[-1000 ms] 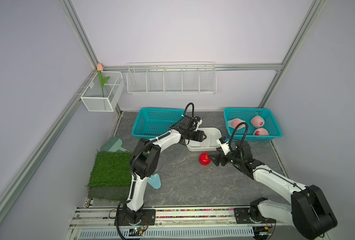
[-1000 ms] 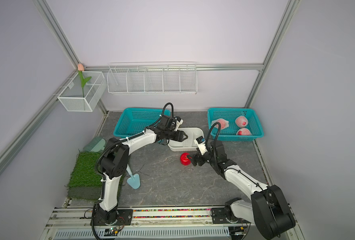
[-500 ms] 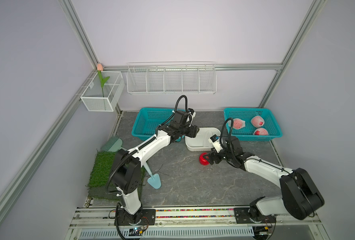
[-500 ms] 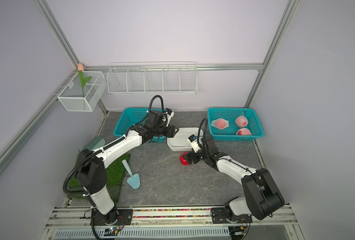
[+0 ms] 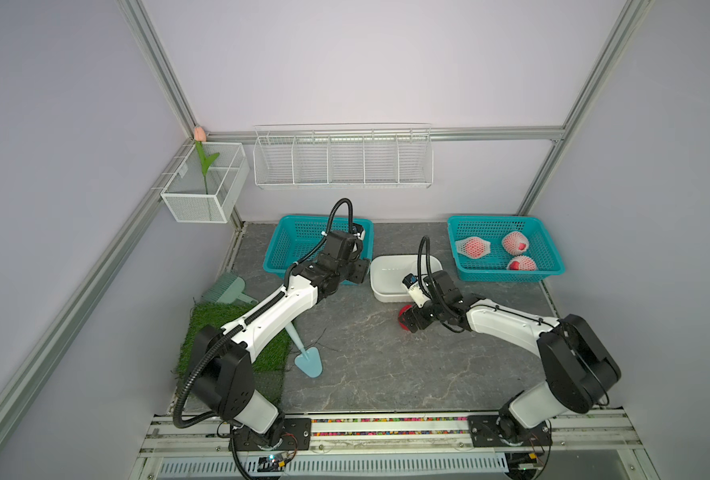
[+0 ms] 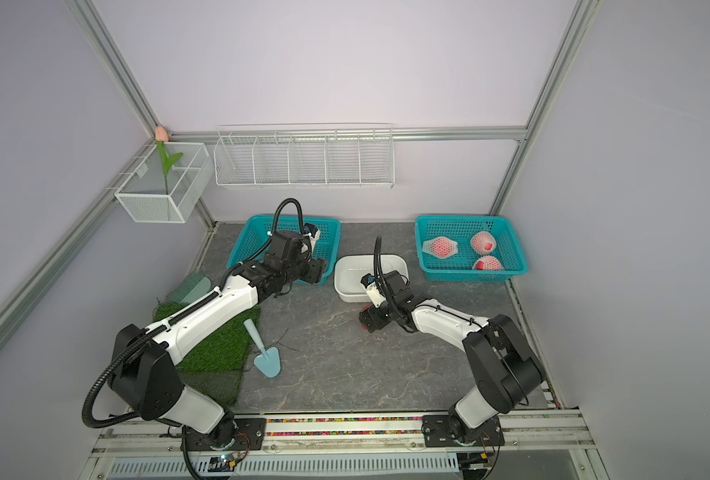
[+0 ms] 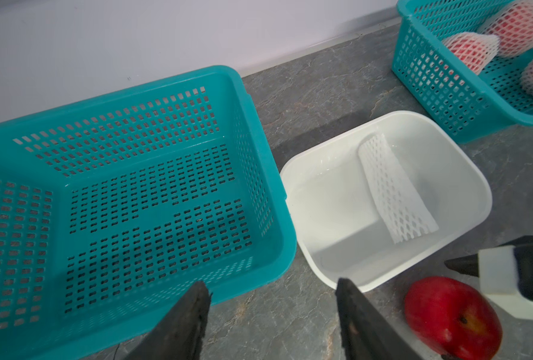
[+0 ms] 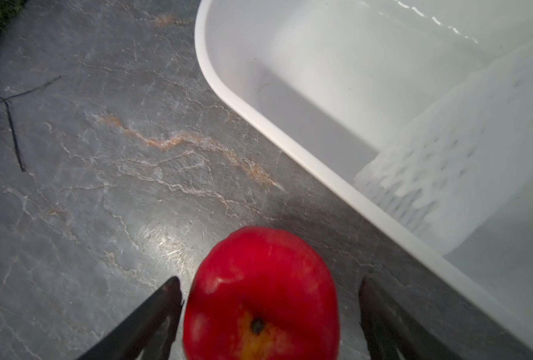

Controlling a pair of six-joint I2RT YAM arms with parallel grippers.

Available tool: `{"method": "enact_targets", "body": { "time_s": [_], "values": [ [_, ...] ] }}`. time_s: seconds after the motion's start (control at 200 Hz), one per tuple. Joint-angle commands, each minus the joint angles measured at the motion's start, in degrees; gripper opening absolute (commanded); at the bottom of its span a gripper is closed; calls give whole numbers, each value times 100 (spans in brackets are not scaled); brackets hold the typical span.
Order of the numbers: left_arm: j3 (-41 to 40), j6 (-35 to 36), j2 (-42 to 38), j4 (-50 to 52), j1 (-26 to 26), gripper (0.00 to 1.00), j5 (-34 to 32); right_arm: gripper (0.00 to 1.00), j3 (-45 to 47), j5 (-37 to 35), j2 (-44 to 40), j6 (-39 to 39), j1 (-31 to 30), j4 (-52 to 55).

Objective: Remove foam nets from apples
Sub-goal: Pick up the apple from the center of the board.

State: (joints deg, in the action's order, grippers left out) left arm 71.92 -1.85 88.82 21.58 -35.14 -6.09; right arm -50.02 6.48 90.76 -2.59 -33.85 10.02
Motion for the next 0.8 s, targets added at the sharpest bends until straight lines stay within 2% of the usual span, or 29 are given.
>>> {"method": "enact_targets", "body": {
  "time_s": [0.0,0.07,0.155,0.27,0.37,0.505,0.6,0.795],
  "values": [
    [-85,92,-119,22,31,67,-112,89,-233,-208,185,-124,-109,392],
    [-108,94,-129,4,41,67,-122,92,-260,-204,252,-75,-118,441],
    [-134,80,-135,-17,67,67,-147,100,-306,-119,331,-77,-120,498],
    [-168,81,-144,-20,99,67,-147,92,-393,-94,409,-100,-147,625],
    [-214,75,-179,-47,120,67,-190,76,-441,-76,407,-133,-162,711],
    [-266,67,-245,-110,172,67,-217,71,-471,-68,366,-183,-198,762],
    [-288,68,-302,-110,215,67,-244,61,-538,8,292,-231,-236,884],
    [-477,-122,-768,-132,630,67,-364,60,-685,-36,-617,-250,-492,1158]
  ]
}}
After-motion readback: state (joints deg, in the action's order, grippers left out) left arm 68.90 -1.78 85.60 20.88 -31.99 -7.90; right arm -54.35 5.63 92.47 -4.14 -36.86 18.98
